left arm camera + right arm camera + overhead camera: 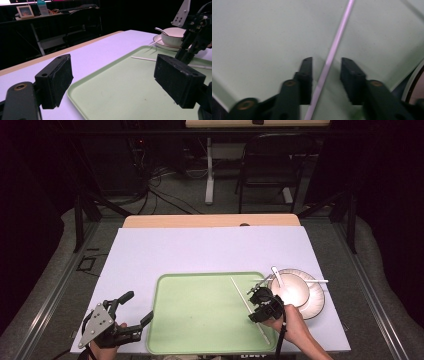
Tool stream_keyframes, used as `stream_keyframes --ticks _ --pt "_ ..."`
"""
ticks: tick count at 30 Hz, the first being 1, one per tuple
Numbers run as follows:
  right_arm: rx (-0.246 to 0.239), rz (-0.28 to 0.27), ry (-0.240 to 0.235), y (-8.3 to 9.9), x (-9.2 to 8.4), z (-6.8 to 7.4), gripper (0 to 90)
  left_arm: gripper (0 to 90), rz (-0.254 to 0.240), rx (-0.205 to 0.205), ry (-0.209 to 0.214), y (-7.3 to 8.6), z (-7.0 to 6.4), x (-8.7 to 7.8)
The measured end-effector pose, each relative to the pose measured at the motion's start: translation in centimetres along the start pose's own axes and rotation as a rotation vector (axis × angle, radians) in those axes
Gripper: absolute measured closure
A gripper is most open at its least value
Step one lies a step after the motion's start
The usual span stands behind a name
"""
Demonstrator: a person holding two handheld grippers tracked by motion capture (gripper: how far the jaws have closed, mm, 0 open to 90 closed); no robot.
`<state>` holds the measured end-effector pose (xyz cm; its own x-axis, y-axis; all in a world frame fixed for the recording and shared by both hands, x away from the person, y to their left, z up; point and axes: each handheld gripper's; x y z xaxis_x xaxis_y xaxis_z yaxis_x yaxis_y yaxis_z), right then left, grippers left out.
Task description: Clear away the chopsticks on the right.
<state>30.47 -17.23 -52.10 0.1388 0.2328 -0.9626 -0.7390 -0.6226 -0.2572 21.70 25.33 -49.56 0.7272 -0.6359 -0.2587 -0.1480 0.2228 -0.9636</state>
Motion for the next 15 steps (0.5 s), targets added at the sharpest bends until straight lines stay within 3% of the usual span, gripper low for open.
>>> stream_keyframes --ticks 1,2,3,8,13,15 --pt "-0.039 0.006 0.009 0.0 -0.5 0.2 45.4 15.3 0.001 0.000 0.001 0.0 0.0 0.0" --pt "-0.039 0.006 0.009 0.0 -0.5 0.2 45.4 15.2 0.001 0.000 0.001 0.0 0.0 0.0" --pt "-0.073 -0.023 0.033 0.1 -0.9 0.4 36.0 15.3 0.000 0.002 0.003 0.0 0.0 0.0" --pt "-0.102 -0.058 0.039 0.1 -2.3 0.5 23.0 15.3 0.003 0.000 0.002 0.0 0.0 0.1" --pt "-0.175 -0.142 0.072 0.5 -5.2 0.5 4.9 15.2 0.005 0.002 0.000 0.0 0.0 0.1" --pt "-0.183 -0.156 0.078 0.6 -5.7 0.3 3.6 15.3 0.006 0.003 -0.001 0.0 0.0 0.1"
Point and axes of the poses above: each handheld gripper's, and its own axes: x roughly forward along the jaws, y roughly out of its underside, z roughly to its left, and after that the axes turned 4 degrees about z, right-handed
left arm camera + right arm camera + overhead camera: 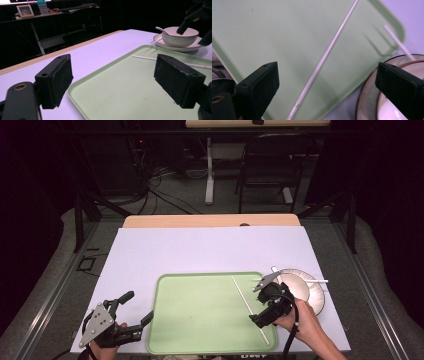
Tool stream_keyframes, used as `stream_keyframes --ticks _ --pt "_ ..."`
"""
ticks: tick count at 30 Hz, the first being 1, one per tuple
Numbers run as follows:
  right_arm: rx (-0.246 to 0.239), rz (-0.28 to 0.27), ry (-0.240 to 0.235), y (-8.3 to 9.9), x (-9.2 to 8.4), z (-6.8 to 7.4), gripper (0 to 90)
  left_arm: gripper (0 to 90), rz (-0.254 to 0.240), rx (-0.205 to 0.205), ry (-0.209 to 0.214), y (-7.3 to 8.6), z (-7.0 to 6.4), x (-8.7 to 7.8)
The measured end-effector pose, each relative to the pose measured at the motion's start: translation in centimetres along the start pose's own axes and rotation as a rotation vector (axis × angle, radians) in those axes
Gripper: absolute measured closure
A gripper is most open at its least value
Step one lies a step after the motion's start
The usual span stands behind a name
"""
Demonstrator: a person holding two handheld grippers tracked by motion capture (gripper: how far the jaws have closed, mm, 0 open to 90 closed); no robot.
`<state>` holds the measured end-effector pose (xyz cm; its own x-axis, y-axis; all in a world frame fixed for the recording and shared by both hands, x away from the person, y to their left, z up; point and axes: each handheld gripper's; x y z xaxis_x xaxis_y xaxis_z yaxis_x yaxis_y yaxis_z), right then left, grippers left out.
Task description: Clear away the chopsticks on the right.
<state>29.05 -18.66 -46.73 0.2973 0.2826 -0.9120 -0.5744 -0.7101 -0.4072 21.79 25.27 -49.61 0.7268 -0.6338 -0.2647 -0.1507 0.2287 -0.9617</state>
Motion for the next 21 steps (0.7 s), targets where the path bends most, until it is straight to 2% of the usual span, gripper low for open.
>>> stream_keyframes --ticks 2,4,6,7,8,9,12,15,16,17,20,21 --pt "-0.009 -0.027 0.003 0.1 -1.0 -0.6 1.4 15.3 0.000 0.000 0.001 0.0 0.0 0.0" --pt "-0.020 -0.048 0.034 0.4 -2.6 -1.7 0.0 15.3 0.001 0.000 0.000 0.0 0.0 0.0" --pt "-0.026 -0.049 0.045 0.5 -3.1 -2.2 0.0 15.2 -0.001 -0.001 0.000 0.0 0.0 0.0" --pt "-0.030 -0.065 0.066 0.6 -3.6 -2.7 0.0 15.3 0.000 0.000 0.000 0.0 0.0 0.0" --pt "-0.045 -0.074 0.102 0.8 -4.7 -3.6 0.0 15.3 -0.002 0.000 0.001 0.0 0.0 0.0" --pt "-0.045 -0.074 0.102 0.8 -4.7 -3.6 0.0 15.3 -0.001 -0.001 0.000 0.0 0.0 0.0" --pt "-0.053 -0.090 0.129 1.1 -5.8 -5.4 0.0 15.3 -0.001 -0.001 0.000 0.0 0.0 0.0" --pt "-0.064 -0.040 0.156 1.3 -6.6 -7.1 0.0 15.2 -0.002 0.000 -0.001 0.0 0.0 0.0" --pt "-0.078 -0.036 0.150 1.5 -7.0 -8.2 0.0 15.3 -0.001 -0.001 -0.001 0.0 0.0 0.0" --pt "-0.078 -0.036 0.150 1.5 -7.0 -8.2 0.0 15.3 -0.001 -0.001 -0.001 0.0 0.0 0.0" --pt "-0.081 -0.025 0.148 1.7 -7.4 -10.0 0.0 15.3 0.001 0.001 0.000 0.0 0.0 0.0" --pt "-0.076 -0.017 0.164 1.8 -7.4 -10.6 0.0 15.3 0.000 0.000 -0.001 0.0 0.0 0.0"
Point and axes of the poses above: each handheld gripper's, and its own axes: x roughly forward along the jaws, y roughly out of its underside, z roughly to its left, and after that the axes turned 4 degrees about z, right-handed
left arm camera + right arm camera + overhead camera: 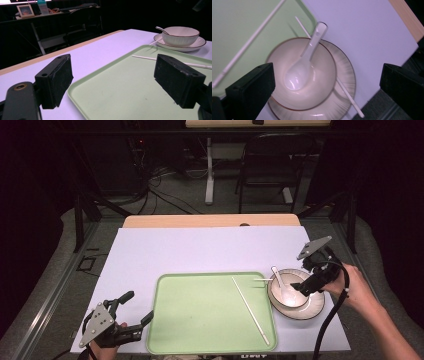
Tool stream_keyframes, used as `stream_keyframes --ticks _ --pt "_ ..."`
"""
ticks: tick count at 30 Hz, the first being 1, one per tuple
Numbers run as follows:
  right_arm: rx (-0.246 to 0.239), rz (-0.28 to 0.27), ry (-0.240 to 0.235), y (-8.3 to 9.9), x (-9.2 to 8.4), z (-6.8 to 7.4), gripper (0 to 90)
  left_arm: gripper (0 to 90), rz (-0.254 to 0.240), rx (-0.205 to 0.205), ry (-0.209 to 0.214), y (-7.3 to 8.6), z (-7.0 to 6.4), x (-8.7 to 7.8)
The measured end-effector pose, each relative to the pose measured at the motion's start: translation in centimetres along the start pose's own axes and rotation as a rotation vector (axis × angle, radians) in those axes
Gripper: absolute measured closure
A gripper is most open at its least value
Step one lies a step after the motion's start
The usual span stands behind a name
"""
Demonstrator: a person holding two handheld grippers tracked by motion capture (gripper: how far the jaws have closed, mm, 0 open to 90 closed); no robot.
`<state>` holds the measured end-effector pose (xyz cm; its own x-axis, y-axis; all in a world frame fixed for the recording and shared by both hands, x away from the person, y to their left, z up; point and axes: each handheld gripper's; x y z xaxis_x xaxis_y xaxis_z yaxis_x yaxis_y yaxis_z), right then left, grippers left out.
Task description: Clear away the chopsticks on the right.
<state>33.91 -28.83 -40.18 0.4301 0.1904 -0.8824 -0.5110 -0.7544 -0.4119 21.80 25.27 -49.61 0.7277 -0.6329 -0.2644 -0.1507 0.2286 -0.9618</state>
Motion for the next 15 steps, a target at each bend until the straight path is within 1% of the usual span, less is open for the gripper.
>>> stream_keyframes --ticks 1,3,4,5,6,7,8,10,11,12,13,14,15 --pt "-0.010 0.019 -0.001 0.0 0.0 -0.6 0.0 15.3 -0.001 0.001 0.000 0.0 0.0 0.0" --pt "-0.005 0.043 -0.006 0.1 0.2 -1.7 0.0 15.3 0.001 0.002 -0.001 0.0 0.0 0.0" --pt "-0.011 0.045 -0.006 0.1 0.3 -2.0 0.0 15.2 0.000 0.000 0.000 0.0 0.0 0.0" --pt "-0.012 0.048 -0.017 0.0 0.5 -2.5 0.0 15.3 0.001 0.001 0.000 0.0 0.0 0.0" --pt "-0.011 0.065 -0.019 0.0 0.6 -3.0 0.0 15.3 0.001 0.001 0.000 0.0 0.0 0.0" --pt "-0.021 0.091 -0.033 -0.2 1.0 -3.8 0.0 15.3 0.000 -0.003 -0.002 0.0 0.0 0.0" --pt "-0.021 0.091 -0.033 -0.2 1.0 -3.8 0.0 15.2 0.000 -0.003 -0.002 0.0 0.0 0.0" --pt "-0.028 0.118 -0.033 -0.4 1.5 -4.5 0.0 15.3 -0.002 -0.003 -0.002 0.0 0.0 0.0" --pt "-0.044 0.113 -0.044 -0.4 1.7 -4.8 0.0 15.3 -0.002 -0.001 -0.003 0.0 0.0 0.0" --pt "-0.048 0.131 -0.053 -0.5 1.9 -5.2 0.0 15.3 -0.002 -0.003 -0.002 0.0 0.0 0.0" --pt "-0.070 0.154 -0.068 -0.7 2.3 -5.8 0.0 15.3 -0.002 -0.004 -0.003 0.0 0.0 0.0" --pt "-0.070 0.154 -0.068 -0.7 2.3 -5.8 0.0 15.3 -0.002 -0.001 -0.002 0.0 0.0 0.0" --pt "-0.065 0.169 -0.076 -0.7 2.6 -6.2 0.0 15.3 -0.002 0.000 -0.002 0.0 0.0 0.0"
Point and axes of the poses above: each handheld gripper's, and its own axes: x roughly forward along the jaws, y roughly out of its underside, z roughly to its left, and after that the axes turned 4 degrees about z, right-handed
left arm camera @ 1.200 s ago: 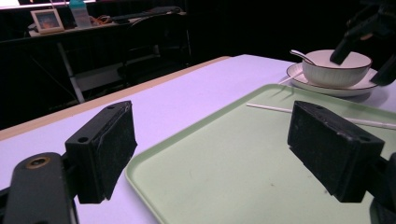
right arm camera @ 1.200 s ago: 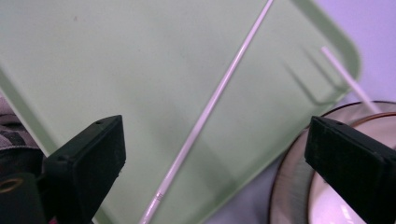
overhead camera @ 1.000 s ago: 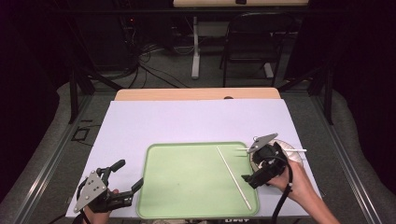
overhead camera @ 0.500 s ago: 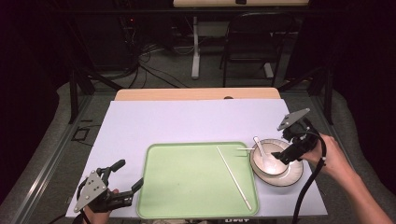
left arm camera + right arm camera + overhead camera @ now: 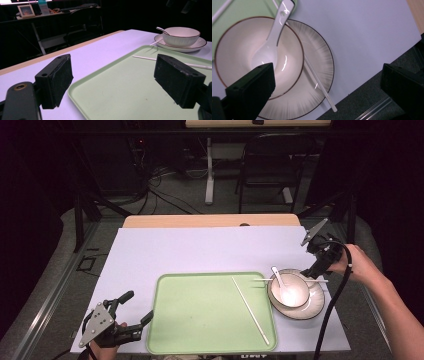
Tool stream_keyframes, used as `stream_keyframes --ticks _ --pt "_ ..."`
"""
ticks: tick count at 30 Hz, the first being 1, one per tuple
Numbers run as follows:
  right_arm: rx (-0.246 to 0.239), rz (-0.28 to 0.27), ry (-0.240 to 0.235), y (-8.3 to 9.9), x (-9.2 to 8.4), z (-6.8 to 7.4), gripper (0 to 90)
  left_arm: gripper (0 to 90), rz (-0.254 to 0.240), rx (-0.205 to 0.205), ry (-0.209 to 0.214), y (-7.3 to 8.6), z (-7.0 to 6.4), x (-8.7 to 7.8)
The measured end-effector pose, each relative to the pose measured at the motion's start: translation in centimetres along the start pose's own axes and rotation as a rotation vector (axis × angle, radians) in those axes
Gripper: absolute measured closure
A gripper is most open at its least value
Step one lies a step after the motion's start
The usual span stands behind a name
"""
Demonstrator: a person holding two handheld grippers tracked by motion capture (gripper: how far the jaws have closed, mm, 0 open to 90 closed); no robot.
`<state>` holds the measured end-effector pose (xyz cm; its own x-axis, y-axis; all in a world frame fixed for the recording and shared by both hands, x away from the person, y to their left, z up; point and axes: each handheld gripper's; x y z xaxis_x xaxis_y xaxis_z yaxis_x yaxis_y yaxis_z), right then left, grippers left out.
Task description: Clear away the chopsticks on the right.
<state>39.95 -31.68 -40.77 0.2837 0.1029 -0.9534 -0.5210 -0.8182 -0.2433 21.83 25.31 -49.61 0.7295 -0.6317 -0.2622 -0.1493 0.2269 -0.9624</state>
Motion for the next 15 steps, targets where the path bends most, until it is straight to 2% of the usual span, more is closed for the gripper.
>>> stream_keyframes --ticks 2,5,6,8,9,13,14,15 --pt "-0.030 0.015 -0.017 0.0 0.8 -0.9 0.0 15.2 -0.004 -0.007 -0.002 0.0 0.0 0.0" --pt "-0.050 0.017 -0.029 0.0 1.1 -1.3 0.0 15.3 -0.003 -0.007 -0.002 0.0 0.0 0.0" --pt "-0.064 0.048 -0.035 0.1 1.5 -1.7 0.0 15.3 -0.003 -0.005 -0.001 0.0 0.0 0.0" --pt "-0.075 0.065 -0.036 0.1 1.7 -1.9 0.0 15.3 -0.004 -0.006 0.000 0.0 0.0 0.0" --pt "-0.070 0.079 -0.042 0.2 1.9 -2.1 0.0 15.3 -0.005 -0.007 -0.001 0.0 0.0 0.0" --pt "-0.072 0.083 -0.048 0.8 3.1 -2.7 0.0 15.3 -0.009 -0.013 -0.004 0.0 0.1 -0.1" --pt "-0.069 0.105 -0.037 0.8 3.2 -2.7 0.5 15.3 -0.005 -0.007 -0.002 0.0 0.1 0.0" --pt "-0.069 0.105 -0.037 0.8 3.2 -2.7 0.5 15.3 -0.005 -0.007 -0.002 0.0 0.1 0.0"
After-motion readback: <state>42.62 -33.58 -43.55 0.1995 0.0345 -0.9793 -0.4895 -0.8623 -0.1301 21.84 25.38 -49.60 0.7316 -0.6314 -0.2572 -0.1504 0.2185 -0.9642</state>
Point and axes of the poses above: each handheld gripper's, and its own axes: x roughly forward along the jaws, y roughly out of its underside, z roughly to its left, and after that the axes turned 4 degrees about z, right-handed
